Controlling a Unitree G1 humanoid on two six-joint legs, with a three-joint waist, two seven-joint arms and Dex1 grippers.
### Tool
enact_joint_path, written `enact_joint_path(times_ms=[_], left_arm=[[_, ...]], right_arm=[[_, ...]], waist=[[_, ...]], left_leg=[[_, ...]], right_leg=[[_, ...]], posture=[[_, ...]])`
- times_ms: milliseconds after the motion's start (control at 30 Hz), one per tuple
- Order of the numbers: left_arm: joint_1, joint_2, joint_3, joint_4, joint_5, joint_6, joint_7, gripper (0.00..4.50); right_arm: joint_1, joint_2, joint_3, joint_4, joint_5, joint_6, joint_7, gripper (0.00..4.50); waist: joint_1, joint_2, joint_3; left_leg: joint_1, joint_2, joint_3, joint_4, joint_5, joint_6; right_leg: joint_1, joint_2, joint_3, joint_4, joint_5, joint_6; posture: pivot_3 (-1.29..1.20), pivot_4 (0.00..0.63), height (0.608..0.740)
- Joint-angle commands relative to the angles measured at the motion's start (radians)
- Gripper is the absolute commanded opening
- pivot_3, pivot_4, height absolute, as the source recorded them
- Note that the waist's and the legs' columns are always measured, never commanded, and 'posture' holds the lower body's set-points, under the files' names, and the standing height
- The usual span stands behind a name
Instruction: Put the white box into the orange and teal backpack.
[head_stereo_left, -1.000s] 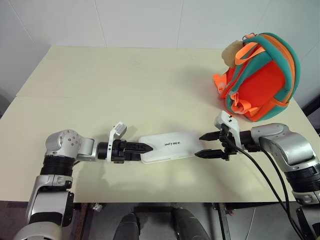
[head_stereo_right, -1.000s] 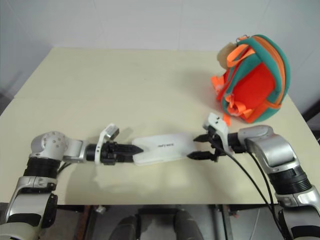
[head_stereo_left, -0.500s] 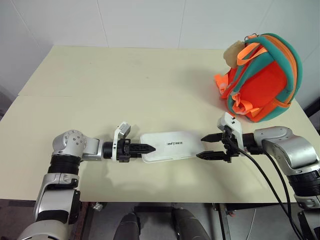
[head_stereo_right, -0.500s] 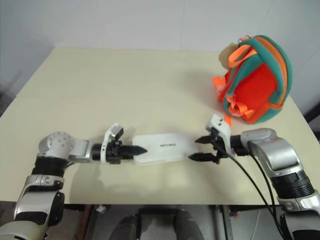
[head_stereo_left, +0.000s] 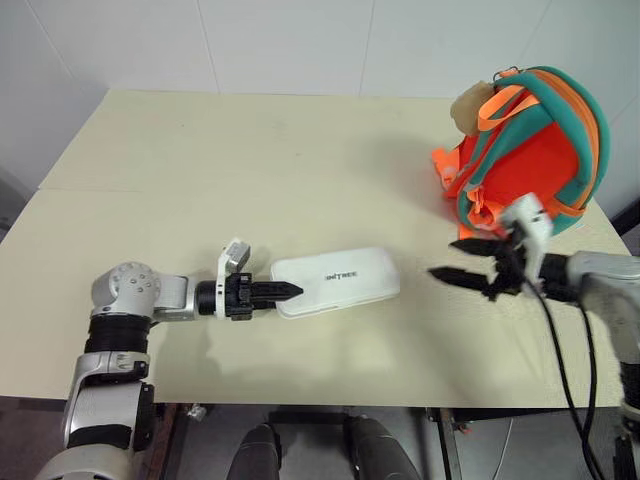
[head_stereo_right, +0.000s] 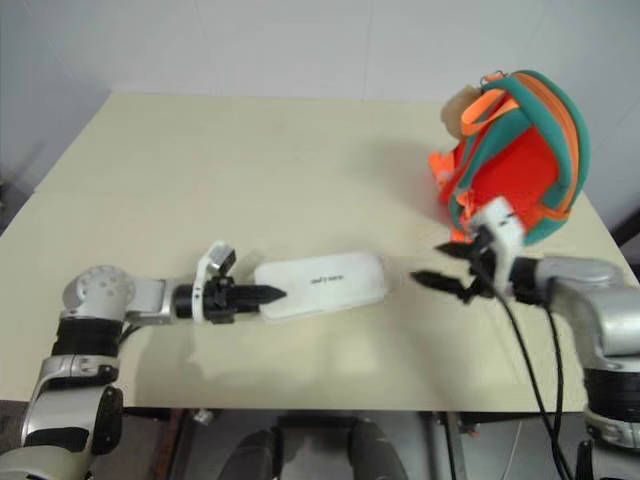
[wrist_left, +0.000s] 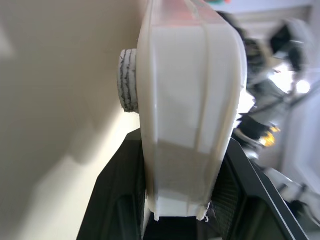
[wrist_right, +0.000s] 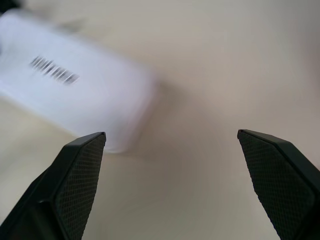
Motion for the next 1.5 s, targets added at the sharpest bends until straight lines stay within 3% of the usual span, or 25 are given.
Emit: enact_joint_path(times_ms=[33, 233, 467, 833, 967, 1367, 1500], left_arm=[[0.02, 0.004, 0.019, -0.036, 0.03, -0.02, -0.003, 1.37], [0.044, 0.003, 0.006, -0.056, 0.067, -0.058, -0.008, 1.37], [0.048, -0.015, 0.015, -0.061, 0.081, -0.069, -0.011, 1.37], [0.076, -0.035, 0.072, -0.115, 0.079, -0.052, 0.008, 1.37], [0.1, -0.024, 0.104, -0.15, 0.069, -0.046, 0.006, 1.37], [0.136, -0.025, 0.157, -0.213, 0.054, -0.057, 0.002, 1.37], [0.129, -0.031, 0.148, -0.214, 0.059, -0.073, -0.002, 1.37]], right_arm=[[0.002, -0.024, -0.13, -0.066, 0.01, -0.002, -0.091, 4.5], [-0.089, -0.157, -0.266, 0.004, -0.08, -0.046, -0.247, 4.5], [-0.125, -0.261, -0.221, 0.195, -0.153, -0.163, -0.24, 4.5], [-0.302, -0.169, 0.003, 0.628, -0.194, -0.321, -0.162, 4.5], [-0.383, -0.164, 0.084, 0.851, -0.279, -0.48, -0.15, 4.5], [-0.576, -0.098, 0.107, 1.246, -0.324, -0.714, -0.075, 4.5], [-0.612, -0.066, 0.092, 1.322, -0.318, -0.745, -0.057, 3.57]], waist=[[0.0, 0.0, 0.0], [-0.002, 0.001, 0.0], [-0.002, 0.001, 0.0], [-0.005, 0.002, 0.001], [-0.009, 0.002, 0.001], [-0.035, 0.002, 0.001], [-0.043, 0.002, 0.001]], left_leg=[[0.0, 0.0, 0.0, 0.0, 0.0, 0.0], [0.001, -0.001, 0.002, 0.0, 0.0, 0.0], [0.002, 0.0, 0.003, -0.001, 0.0, 0.0], [0.002, 0.0, 0.004, -0.003, 0.0, 0.0], [0.002, 0.0, 0.005, -0.005, 0.0, 0.0], [0.002, 0.0, 0.005, -0.005, 0.0, 0.0], [0.003, 0.0, 0.005, -0.004, 0.001, 0.0]], right_leg=[[0.0, 0.0, 0.0, 0.0, 0.0, 0.0], [0.0, -0.001, 0.001, 0.0, 0.0, 0.0], [0.001, 0.0, 0.002, -0.003, 0.0, 0.0], [0.0, 0.0, 0.003, -0.005, 0.001, 0.001], [0.0, 0.0, 0.003, -0.006, 0.001, 0.001], [0.002, 0.0, 0.004, -0.007, 0.001, 0.002], [0.003, 0.0, 0.004, -0.006, 0.002, 0.003]], posture=[[0.0, 0.15, 0.74], [0.0, 0.15, 0.74], [0.0, 0.15, 0.74], [0.0, 0.15, 0.74], [0.0, 0.15, 0.74], [0.0, 0.15, 0.74], [0.0, 0.15, 0.74]])
